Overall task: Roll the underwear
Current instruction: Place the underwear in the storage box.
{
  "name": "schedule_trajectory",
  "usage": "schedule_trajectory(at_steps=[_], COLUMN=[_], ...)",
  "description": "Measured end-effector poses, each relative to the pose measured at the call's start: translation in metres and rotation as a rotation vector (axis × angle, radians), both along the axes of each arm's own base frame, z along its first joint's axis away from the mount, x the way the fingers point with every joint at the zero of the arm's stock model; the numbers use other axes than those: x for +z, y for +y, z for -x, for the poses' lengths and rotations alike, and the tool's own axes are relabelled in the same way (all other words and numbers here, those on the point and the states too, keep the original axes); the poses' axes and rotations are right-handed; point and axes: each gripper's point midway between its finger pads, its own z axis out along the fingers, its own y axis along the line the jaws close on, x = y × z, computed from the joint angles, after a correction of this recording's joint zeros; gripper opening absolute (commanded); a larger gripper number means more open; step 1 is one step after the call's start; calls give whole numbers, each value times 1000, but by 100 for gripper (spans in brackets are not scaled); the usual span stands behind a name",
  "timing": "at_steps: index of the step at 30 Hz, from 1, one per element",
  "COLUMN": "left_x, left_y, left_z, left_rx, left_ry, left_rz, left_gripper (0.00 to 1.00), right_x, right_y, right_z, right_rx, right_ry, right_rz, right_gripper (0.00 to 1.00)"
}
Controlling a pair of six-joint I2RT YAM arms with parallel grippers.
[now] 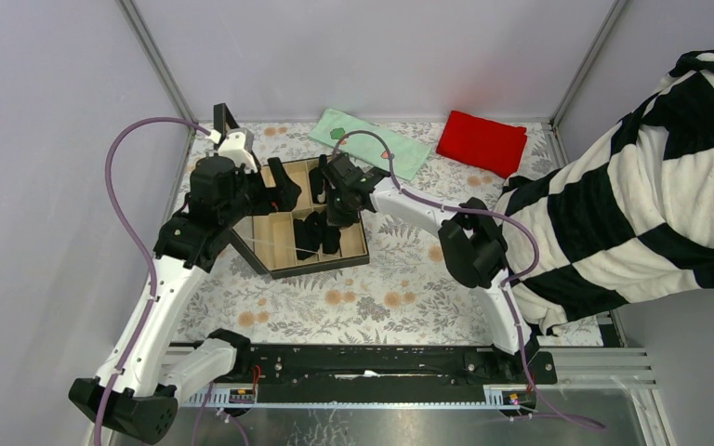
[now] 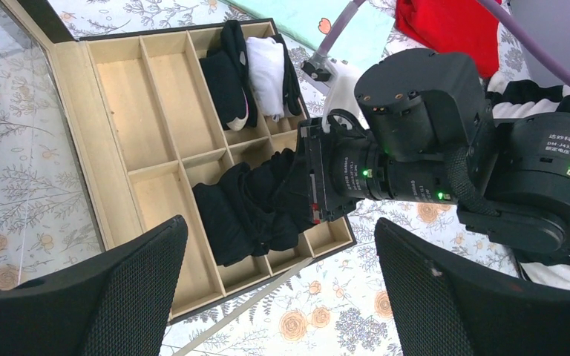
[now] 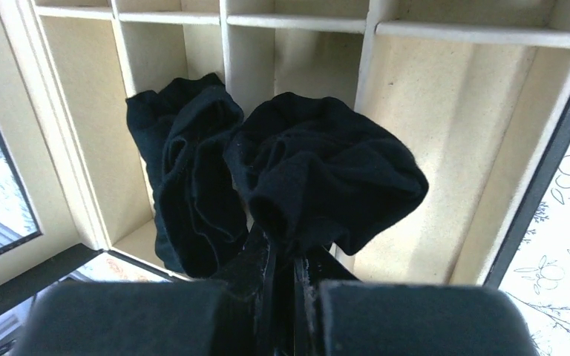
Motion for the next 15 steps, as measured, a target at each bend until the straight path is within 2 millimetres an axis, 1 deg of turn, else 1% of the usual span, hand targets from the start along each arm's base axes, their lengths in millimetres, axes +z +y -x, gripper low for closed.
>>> schedule_trajectory(at_steps=[7, 11, 13, 15], left_x=[-2, -2, -2, -2], left_y=[-2, -2, -2, -2], left_z=[0, 0, 0, 0], left_rx=[-8, -9, -9, -9], left_ry=[6, 7, 7, 7], left_rz=[2, 2, 2, 2], left_gripper=[99, 99, 99, 99], right_x=[-7, -12, -13, -13], right_y=[3, 6, 7, 6], right_z=[3, 3, 3, 2], right_rx=[18, 26, 28, 27], right_ry=[-18, -16, -20, -27], right_rz=[36, 42, 48, 56], right_gripper=[1, 10, 21, 28])
